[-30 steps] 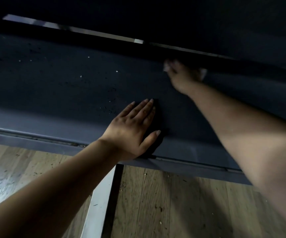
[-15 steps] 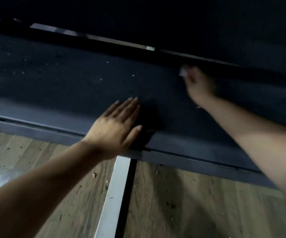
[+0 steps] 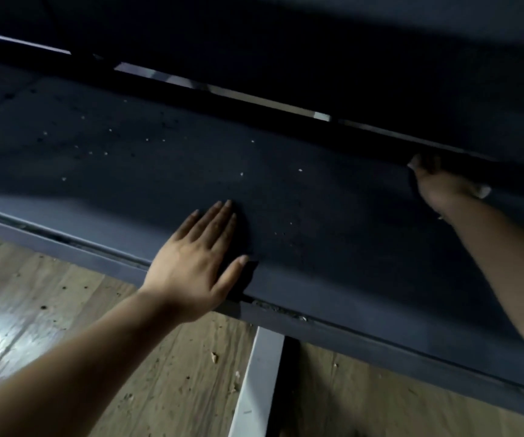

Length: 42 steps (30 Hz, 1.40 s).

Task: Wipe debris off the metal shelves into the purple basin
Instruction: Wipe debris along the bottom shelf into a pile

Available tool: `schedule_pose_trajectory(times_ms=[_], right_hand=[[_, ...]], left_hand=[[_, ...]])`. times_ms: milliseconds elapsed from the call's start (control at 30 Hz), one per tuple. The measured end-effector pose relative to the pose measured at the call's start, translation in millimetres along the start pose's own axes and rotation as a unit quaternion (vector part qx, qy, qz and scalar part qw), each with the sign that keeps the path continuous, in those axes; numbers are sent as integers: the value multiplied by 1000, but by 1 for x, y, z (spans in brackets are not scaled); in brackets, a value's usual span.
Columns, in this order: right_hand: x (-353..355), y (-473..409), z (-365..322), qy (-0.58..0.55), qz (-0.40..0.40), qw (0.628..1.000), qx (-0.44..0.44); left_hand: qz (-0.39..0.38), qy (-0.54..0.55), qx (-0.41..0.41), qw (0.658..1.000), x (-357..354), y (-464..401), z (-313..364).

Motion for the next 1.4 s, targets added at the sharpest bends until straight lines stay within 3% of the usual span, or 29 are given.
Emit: schedule_pose_trajectory(times_ms=[167,233,333,533,700,833,967,1033,1133,1200,1400], right_hand=[[-7,11,-90,-132,-82,987,28],[-11,31,-133,-171,-88,974,118],[-20,68,-184,-252,-96,926,263],[-36,110,-185,-276,-155,897,309],[-36,148,-174,-351,-208,871,275],[-23,159,-165,-380,-190,867,261],[-3,160,-127,-464,-133,856,186],[5,159,-92,-471,-65,870,130],[1,162,-39,-373,54,926,39],[-11,167,-24,-282,93,954,-35],[-29,191,-95,-103,113,982,-114]], left_hand=[[-2,10,0,1000,0,0,0],[-3,14,-3,1000,0,1,0],[-2,18,-6,1000,2,1,0],[-7,41,-12,999,3,4,2],[-64,46,-25,997,5,11,4],[-72,47,-34,996,13,15,-1],[-60,14,-78,995,23,19,-13],[-74,6,-71,995,24,21,-25],[-43,-15,-77,996,30,21,-40],[-27,-31,-94,995,32,19,-49],[-29,-33,-118,992,22,14,-63]])
Point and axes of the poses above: each hand's wrist, its own y-axis away from the middle knuckle, its own x-axis out of the back of the hand, z = x × y, the point moved 5 cm from there along -y, towards the middle knuckle, and after that the axes turned 13 degrees about y, right-handed, at the moved point
